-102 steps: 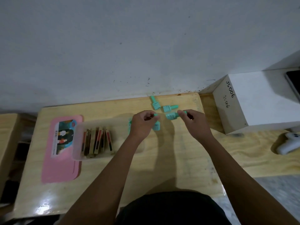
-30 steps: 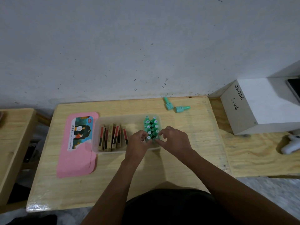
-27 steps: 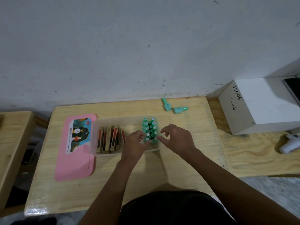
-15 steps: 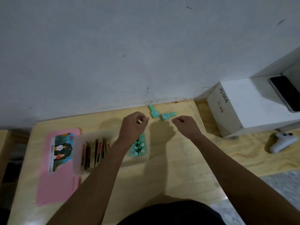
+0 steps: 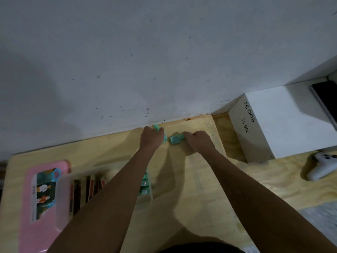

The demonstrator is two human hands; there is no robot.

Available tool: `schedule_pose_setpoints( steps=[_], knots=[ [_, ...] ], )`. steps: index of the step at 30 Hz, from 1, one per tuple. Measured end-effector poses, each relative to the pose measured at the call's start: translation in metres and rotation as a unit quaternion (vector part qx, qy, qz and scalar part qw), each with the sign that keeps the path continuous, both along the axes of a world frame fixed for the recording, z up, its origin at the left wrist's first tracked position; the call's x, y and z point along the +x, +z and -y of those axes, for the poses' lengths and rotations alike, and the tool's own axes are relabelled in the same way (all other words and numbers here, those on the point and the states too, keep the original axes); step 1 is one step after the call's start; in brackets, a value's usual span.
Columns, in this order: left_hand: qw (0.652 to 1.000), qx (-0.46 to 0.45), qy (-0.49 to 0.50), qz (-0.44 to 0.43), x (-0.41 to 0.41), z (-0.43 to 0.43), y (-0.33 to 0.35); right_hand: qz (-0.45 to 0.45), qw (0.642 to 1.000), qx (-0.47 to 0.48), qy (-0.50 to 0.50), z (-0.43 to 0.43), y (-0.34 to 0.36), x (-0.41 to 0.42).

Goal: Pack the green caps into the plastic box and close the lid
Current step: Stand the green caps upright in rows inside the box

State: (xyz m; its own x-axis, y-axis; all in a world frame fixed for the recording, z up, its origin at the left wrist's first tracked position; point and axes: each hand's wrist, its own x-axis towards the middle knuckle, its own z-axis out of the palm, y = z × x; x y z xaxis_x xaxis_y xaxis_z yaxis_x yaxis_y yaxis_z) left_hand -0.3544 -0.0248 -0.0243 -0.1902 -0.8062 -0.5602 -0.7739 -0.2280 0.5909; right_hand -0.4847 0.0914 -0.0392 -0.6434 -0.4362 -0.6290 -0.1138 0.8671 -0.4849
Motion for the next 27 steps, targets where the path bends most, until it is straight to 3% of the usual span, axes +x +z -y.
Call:
schedule_pose_setpoints(
  steps=[11,18,27],
  knots=[
    [0.997,-0.013,-0.011,0.075,-0.009,0.011,-0.011,-0.004,0.999,0.020,-0.049,0.017,-0.002,-0.003],
    [0.999,0.013,-0.038,-0.019,0.007,0.012,-0.004,0.004,0.997,-0.078,-0.027,0.010,0.004,0.007],
    [0.982,-0.064,-0.098,-0.149,0.056,-0.002,0.056,-0.004,0.970,-0.236,-0.051,-0.021,0.063,0.043]
  ],
)
